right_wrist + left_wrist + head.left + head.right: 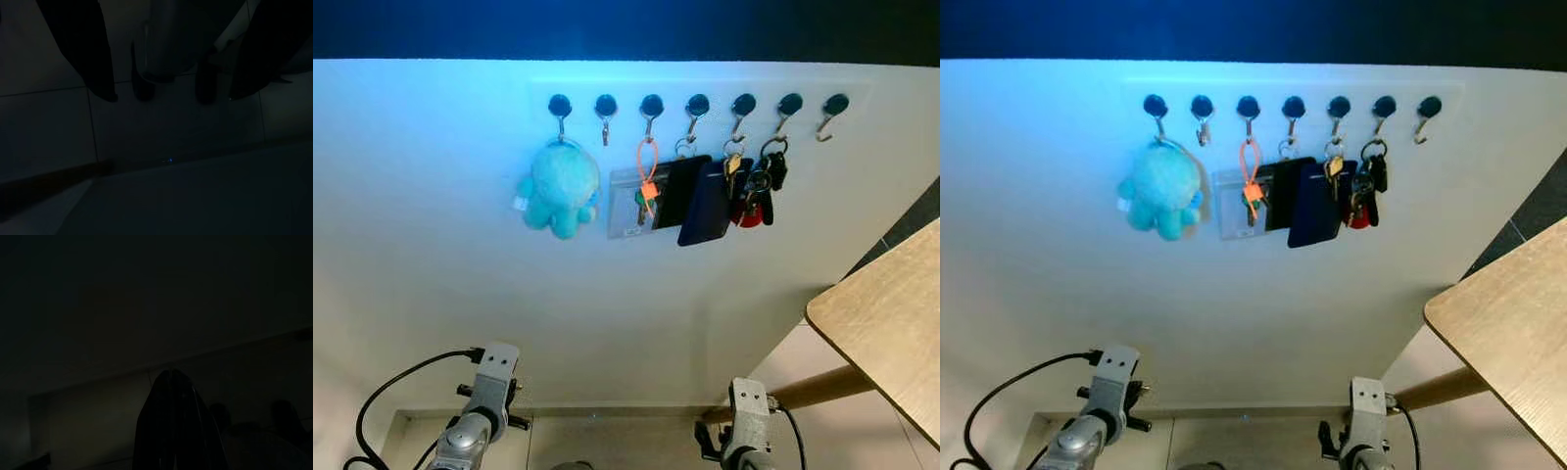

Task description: Hang keys on a hook

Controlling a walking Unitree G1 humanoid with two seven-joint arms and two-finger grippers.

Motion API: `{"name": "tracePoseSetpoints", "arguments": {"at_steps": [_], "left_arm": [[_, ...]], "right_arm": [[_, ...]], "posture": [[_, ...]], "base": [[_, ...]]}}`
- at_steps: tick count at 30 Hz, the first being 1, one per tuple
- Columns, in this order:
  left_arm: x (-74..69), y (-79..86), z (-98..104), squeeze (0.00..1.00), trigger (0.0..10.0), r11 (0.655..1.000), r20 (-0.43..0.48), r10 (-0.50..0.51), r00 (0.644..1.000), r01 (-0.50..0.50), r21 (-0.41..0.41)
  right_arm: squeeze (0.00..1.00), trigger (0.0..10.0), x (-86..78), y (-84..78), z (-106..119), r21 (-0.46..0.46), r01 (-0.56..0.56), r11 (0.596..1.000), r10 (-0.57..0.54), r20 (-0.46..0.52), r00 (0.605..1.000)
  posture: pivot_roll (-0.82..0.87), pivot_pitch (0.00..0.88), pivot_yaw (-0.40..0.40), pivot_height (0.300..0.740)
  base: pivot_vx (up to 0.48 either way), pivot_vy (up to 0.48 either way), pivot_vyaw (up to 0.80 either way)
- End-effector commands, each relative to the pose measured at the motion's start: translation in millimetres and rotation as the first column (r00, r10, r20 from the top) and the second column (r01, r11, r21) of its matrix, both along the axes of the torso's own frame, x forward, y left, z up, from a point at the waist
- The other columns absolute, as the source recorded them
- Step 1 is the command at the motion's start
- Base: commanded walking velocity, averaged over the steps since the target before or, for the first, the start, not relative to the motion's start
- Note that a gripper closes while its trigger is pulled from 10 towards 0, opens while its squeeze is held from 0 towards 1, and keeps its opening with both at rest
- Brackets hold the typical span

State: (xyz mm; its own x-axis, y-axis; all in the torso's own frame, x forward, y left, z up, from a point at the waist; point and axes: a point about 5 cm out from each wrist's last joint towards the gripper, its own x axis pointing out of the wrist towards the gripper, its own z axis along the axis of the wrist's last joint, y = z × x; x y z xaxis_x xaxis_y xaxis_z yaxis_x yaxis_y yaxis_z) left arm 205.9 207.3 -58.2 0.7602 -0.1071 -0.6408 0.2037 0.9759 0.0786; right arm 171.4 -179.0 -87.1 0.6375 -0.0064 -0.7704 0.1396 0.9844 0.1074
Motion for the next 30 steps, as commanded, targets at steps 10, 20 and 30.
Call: {"name": "tracePoseSetpoints", "arguments": {"at_steps": [10,20,30], "left_arm": [[-2.6,5.5,0.3,0.00,10.0,1.000,0.005,0.020,1.000,-0.020,-0.011],[-2.2,5.1,-1.0,0.00,10.0,1.000,-0.014,0.022,1.000,-0.022,-0.002],[-0.4,1.0,-0.7,0.00,10.0,1.000,-0.010,0.016,1.000,-0.016,-0.009]], "right_arm": [[0.00,10.0,-3.4,-2.9,-1.3,-0.005,0.013,1.000,-0.013,-0.010,1.000],[0.00,10.0,-2.9,-2.4,-1.1,-0.004,0.009,1.000,-0.009,-0.009,1.000],[0.00,10.0,-1.6,-1.9,-0.7,-0.002,0.009,1.000,-0.009,-0.006,1.000]], "posture": [[0.06,0.054,-0.009,0.740],[0.06,0.053,-0.007,0.740],[0.06,0.051,-0.007,0.740]], "base": [[0.000,0.000,0.00],[0.000,0.000,0.00],[0.000,0.000,0.00]]}}
